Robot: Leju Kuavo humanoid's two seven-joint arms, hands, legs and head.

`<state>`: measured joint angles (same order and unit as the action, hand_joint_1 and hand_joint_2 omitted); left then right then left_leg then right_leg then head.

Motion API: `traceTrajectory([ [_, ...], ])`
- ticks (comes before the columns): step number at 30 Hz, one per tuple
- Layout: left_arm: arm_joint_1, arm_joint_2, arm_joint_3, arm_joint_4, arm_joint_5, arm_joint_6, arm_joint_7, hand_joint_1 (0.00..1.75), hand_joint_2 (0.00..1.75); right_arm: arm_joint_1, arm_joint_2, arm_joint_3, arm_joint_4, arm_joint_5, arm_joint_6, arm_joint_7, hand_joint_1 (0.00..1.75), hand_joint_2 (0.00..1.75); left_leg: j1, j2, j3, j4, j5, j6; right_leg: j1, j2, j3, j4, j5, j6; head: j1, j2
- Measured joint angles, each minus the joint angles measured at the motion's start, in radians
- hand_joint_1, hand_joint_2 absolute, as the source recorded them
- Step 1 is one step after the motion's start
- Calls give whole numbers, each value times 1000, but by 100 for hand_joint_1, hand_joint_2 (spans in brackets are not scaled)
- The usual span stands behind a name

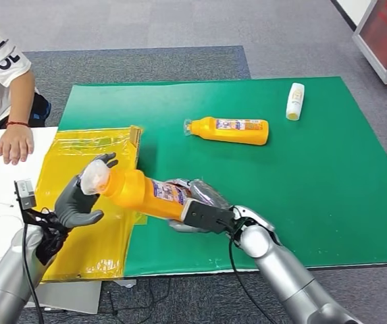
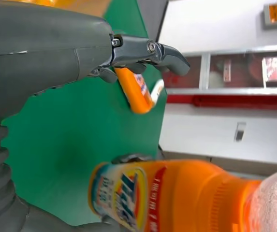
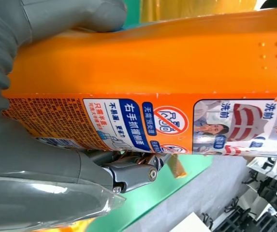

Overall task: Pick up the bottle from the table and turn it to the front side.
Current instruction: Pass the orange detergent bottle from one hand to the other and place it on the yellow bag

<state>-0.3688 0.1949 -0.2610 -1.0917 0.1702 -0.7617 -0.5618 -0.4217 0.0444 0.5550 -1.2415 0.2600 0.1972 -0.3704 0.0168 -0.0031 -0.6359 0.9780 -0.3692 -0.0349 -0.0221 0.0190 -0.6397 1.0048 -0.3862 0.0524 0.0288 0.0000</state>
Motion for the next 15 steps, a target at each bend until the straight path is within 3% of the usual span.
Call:
traceTrajectory([
  [15, -105, -4, -126, 33, 46, -19, 0, 0, 175, -52, 48, 30, 76, -25, -9, 19, 174, 175, 0, 0, 0, 0, 0, 0, 0, 0, 0, 0, 0, 0, 0, 0],
])
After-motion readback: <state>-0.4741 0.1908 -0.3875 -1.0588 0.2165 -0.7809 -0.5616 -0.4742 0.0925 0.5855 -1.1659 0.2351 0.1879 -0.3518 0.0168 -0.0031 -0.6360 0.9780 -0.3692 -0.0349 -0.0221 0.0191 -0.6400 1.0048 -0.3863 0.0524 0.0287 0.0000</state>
